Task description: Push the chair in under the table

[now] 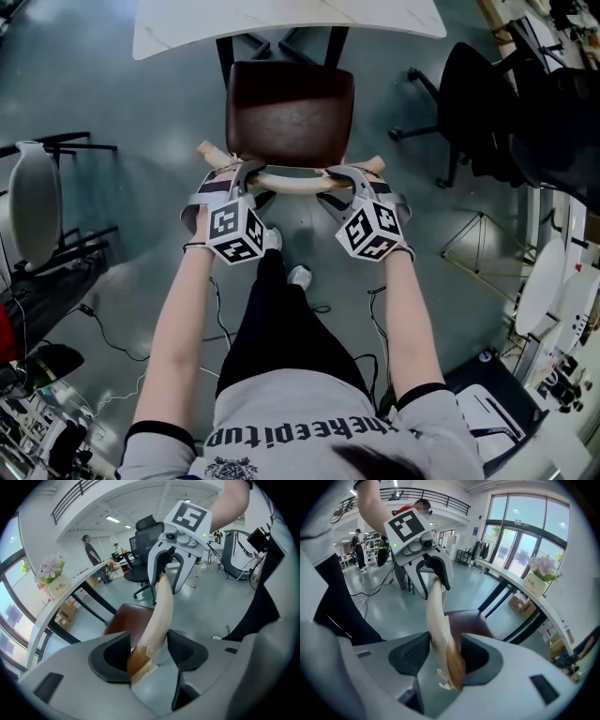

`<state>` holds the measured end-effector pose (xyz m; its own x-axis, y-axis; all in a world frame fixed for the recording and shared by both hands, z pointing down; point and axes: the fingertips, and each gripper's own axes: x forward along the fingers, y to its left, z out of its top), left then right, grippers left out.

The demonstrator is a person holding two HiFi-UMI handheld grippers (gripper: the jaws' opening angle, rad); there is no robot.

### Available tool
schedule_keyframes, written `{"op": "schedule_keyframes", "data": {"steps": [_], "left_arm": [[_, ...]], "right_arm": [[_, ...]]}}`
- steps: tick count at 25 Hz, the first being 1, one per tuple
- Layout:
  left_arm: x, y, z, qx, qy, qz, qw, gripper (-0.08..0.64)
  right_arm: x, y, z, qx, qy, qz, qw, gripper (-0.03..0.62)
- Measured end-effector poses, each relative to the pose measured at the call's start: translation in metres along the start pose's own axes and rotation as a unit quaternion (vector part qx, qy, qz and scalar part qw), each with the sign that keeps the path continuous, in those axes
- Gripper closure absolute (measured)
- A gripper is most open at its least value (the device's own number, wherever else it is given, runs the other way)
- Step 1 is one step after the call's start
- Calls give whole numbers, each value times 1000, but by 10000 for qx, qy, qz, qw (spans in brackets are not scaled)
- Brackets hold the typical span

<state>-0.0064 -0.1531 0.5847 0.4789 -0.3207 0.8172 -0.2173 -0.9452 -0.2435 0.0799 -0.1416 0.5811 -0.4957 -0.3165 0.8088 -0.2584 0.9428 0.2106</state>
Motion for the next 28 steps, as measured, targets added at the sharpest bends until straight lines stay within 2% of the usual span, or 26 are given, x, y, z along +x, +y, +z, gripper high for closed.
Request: {"op": "schedule_keyframes", "data": {"steps": [16,28], "left_arm": [[9,38,2,102,-110,-6,9999,308],[13,45,5,128,-139,42,9998,308]], "right_arm": [[14,-36,6,-9,135,-215,9997,373],[17,-46,3,-118,166,-270,9994,372]]}}
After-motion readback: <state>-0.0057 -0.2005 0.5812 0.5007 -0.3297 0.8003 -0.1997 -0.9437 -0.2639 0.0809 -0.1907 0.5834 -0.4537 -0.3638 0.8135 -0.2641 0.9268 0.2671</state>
